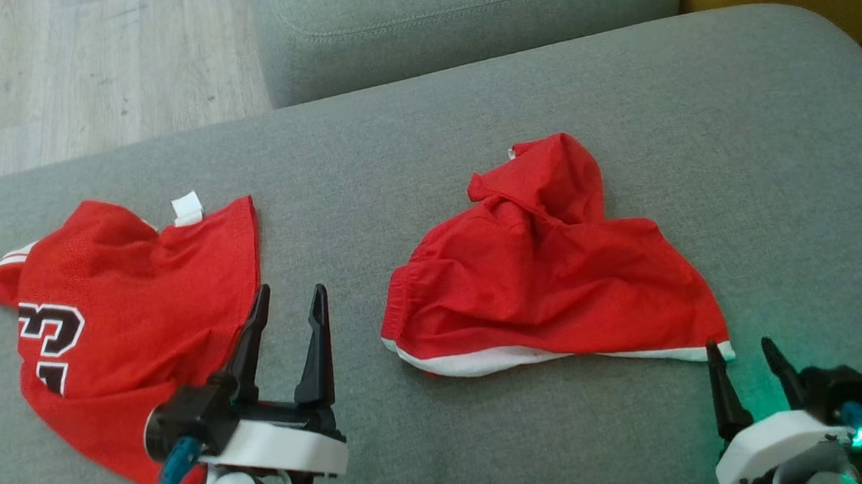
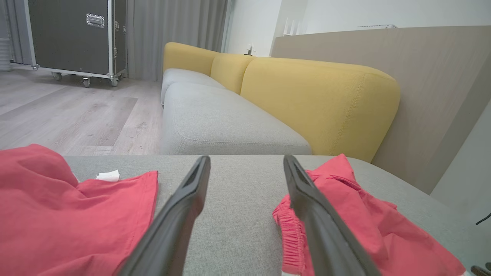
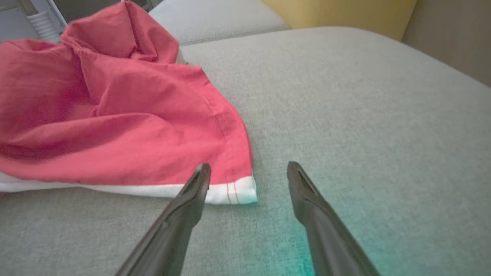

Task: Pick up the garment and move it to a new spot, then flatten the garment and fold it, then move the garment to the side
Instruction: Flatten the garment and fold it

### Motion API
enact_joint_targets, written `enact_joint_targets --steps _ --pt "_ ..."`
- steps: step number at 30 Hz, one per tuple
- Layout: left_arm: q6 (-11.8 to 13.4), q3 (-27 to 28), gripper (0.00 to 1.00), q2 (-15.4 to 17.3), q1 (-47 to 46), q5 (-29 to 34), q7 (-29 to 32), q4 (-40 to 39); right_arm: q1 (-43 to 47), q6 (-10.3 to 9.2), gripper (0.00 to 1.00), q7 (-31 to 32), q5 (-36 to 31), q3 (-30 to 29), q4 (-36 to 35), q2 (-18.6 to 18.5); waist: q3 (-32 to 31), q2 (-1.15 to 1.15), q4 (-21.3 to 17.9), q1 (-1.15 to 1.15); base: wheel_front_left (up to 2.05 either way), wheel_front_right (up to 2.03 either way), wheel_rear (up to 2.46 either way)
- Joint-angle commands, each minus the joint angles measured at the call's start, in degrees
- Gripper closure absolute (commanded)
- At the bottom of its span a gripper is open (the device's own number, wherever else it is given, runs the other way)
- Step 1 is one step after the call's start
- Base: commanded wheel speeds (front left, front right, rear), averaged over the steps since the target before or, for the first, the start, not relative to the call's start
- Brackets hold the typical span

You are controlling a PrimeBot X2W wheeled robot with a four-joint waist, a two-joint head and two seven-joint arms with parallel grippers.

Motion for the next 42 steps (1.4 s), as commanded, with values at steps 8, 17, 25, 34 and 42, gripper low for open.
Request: enact_joint_targets --steps 8,17,25,34,42 --pt "0.09 0.96 0.0 0.18 -3.08 0.56 -0.55 -1.19 -4.96 -0.04 0.0 0.61 0.66 1.03 4.41 -0.08 0.94 0.0 0.39 0.0 0.0 0.0 0.0" --pt "0.09 0.62 0.0 0.35 -3.66 0.83 -0.55 -0.34 -7.12 -0.04 1.0 -0.21 0.07 1.82 8.01 -0.08 1.5 0.0 0.84 0.0 0.0 0.0 0.0" --pt "0.09 -4.84 0.0 2.54 -3.95 -0.68 -0.55 4.35 -8.57 -0.04 1.0 -0.74 -0.4 -1.58 8.82 -0.08 1.42 0.0 0.31 0.0 0.0 0.0 0.0" --pt "0.09 -21.22 0.0 8.42 -7.9 -8.46 1.31 10.26 -10.34 -0.04 1.0 -0.92 1.02 -2.89 10.09 -0.07 1.87 0.0 -0.56 0.0 0.0 0.0 0.0" --pt "0.09 -29.54 0.0 9.78 -13.64 -12.24 1.12 15.05 -11.78 -0.04 1.0 -0.98 2.22 -1.27 11.18 -0.07 3.44 0.0 -1.77 0.0 0.0 0.0 0.0"
